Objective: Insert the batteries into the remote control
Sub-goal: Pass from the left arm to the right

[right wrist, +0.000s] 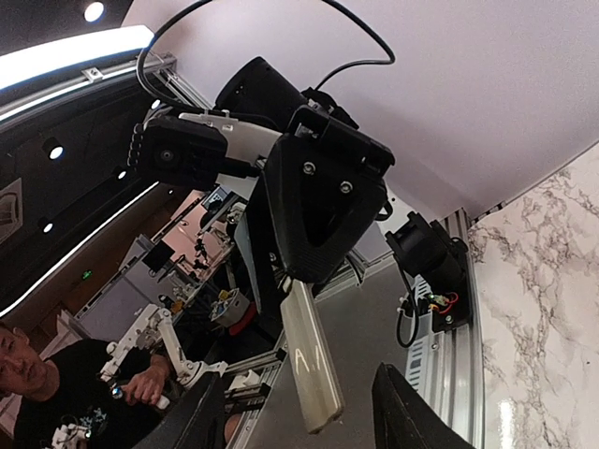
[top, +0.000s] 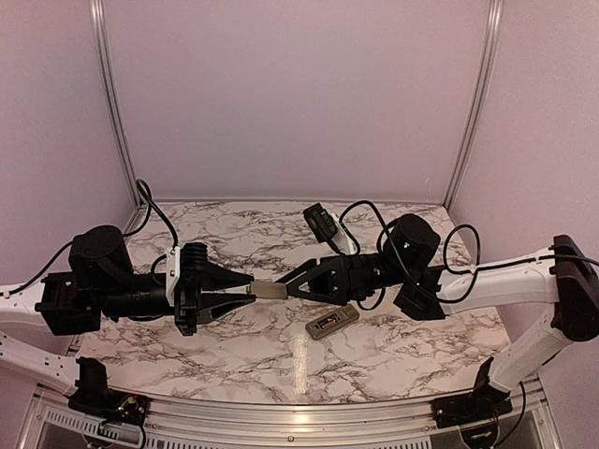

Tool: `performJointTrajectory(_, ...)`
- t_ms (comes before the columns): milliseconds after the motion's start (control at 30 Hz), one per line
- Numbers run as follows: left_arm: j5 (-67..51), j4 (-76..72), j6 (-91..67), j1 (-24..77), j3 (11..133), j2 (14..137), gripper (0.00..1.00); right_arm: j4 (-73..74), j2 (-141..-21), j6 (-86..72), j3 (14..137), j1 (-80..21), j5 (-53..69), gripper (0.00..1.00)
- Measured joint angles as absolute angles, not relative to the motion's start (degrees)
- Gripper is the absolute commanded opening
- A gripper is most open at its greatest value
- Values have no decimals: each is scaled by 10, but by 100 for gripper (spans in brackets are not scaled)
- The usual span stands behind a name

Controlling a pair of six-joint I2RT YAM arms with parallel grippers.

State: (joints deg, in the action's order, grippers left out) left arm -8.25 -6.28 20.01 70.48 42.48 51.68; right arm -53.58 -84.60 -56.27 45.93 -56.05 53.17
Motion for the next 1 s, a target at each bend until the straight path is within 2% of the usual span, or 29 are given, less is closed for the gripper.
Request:
performJointTrajectory(500, -74, -66, 209, 705, 421, 512, 11, -608, -872, -627, 463, -567, 544, 0)
performJointTrajectory(700, -65, -57, 222, 705, 422, 512, 28, -574, -869, -616, 469, -565, 543, 0)
performJointTrajectory(867, -45, -26, 234, 705, 432, 518, 45, -545, -863, -606, 469, -560, 538, 0)
performJointTrajectory(1000, -30, 3, 246, 705, 442, 529, 47, -528, -859, -597, 469, -559, 535, 0)
